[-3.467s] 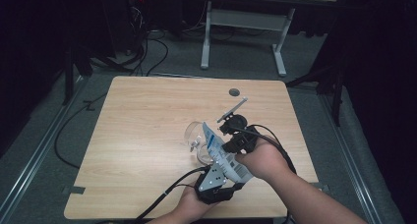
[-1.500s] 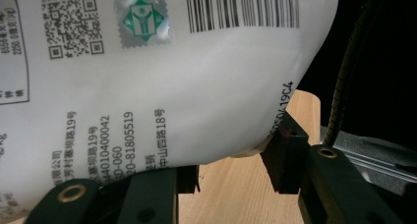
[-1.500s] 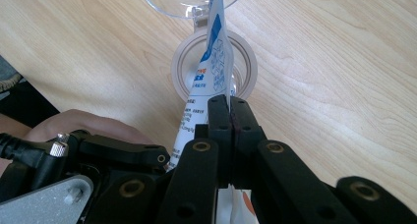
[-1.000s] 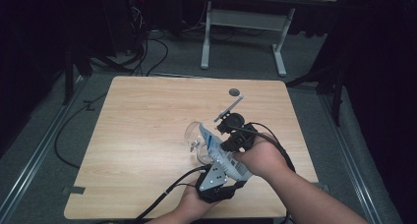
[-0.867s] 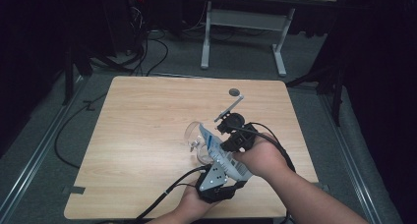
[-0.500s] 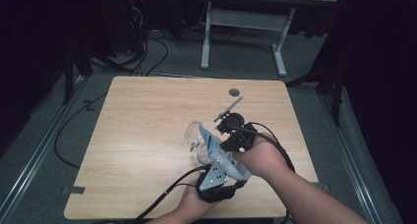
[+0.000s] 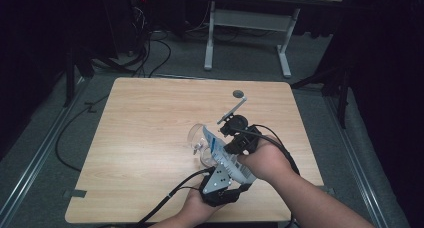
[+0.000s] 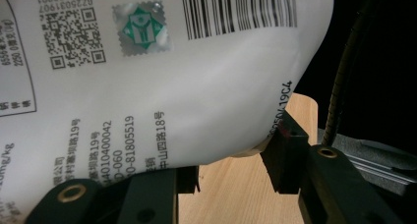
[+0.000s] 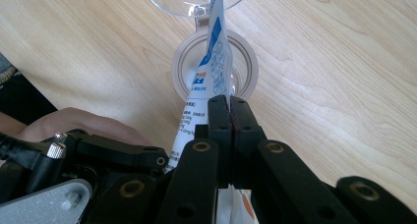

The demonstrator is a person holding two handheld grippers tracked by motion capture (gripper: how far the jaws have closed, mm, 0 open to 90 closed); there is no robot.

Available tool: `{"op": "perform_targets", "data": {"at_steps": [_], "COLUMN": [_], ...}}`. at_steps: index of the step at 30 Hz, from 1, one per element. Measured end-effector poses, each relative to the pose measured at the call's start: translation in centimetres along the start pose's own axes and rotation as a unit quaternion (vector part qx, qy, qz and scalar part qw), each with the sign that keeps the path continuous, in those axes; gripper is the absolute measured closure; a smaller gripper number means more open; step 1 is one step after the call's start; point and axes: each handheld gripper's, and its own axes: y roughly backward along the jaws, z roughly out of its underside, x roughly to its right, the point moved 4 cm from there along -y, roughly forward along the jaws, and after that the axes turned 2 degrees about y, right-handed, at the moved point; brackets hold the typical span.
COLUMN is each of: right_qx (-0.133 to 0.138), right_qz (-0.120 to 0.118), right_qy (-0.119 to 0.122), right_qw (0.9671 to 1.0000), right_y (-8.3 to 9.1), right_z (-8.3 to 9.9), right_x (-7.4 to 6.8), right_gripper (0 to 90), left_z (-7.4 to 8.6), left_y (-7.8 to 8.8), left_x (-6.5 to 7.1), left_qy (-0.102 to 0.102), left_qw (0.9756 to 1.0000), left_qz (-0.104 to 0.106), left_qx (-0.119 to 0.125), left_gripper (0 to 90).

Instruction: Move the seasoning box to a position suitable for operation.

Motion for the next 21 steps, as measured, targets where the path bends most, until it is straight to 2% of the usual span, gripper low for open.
{"op": "perform_targets", "data": {"at_steps": [3,5,16,21], "right_qx": [0.0,0.007,0.01,0.009], "right_qz": [0.0,0.0,0.002,0.003], "right_qy": [0.0,0.019,0.017,0.023], "right_qw": [1.0,0.9998,0.9998,0.9997], "right_y": [-0.02,-0.12,-0.09,-0.13], "right_z": [-0.02,-0.15,-0.36,-0.43], "right_x": [0.0,0.27,0.2,0.2], "right_gripper": [89.9,89.9,89.9,89.9], "left_z": [-0.04,-0.08,-0.27,-0.29], "left_y": [-0.02,-0.03,0.0,0.01], "left_x": [-0.04,-0.07,-0.15,-0.18], "left_qy": [0.0,0.001,0.003,0.004], "left_qw": [1.0,1.0,1.0,1.0], "left_qz": [-0.001,-0.001,-0.003,-0.003], "left_qx": [0.001,0.001,0.004,0.004], "left_gripper": [62.8,62.8,62.7,62.7]}}
